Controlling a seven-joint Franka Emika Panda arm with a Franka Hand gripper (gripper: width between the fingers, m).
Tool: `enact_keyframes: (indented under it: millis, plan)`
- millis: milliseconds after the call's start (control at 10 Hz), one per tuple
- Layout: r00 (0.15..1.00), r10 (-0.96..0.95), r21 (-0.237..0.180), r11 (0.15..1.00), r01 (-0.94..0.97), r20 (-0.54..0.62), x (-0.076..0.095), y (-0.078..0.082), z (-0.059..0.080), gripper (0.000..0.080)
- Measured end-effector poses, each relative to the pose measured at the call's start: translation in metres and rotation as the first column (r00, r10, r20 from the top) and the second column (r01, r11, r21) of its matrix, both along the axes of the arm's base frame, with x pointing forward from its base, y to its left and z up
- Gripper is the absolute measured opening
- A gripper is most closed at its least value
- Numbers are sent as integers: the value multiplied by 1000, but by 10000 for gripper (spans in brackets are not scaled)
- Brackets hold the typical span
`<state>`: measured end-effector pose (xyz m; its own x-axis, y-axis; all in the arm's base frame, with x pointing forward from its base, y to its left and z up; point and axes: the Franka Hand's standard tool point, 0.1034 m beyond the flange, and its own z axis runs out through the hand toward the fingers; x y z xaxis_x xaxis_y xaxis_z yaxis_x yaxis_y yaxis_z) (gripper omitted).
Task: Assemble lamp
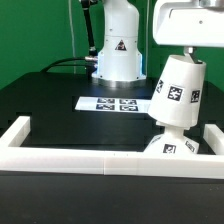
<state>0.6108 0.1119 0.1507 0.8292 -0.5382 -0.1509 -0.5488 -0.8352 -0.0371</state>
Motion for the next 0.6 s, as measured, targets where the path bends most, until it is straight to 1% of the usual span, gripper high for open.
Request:
enact_keyframes:
  millis: [100,200,300,400,500,600]
  plan:
    - [999,12,5,1000,-12,-40,-4,-2,5,661]
    - [998,14,8,1000,-13,-63,-5,-4,10,688]
    - [994,23,14,1000,-21,-104,-8,-7,15,688]
    - [985,36,22,999,-33,-167,-7,-7,20,697]
    - [980,49,19,999,-46,-194,0,-4,20,697]
    - [978,62,11,998,-61,-199,1,0,16,698]
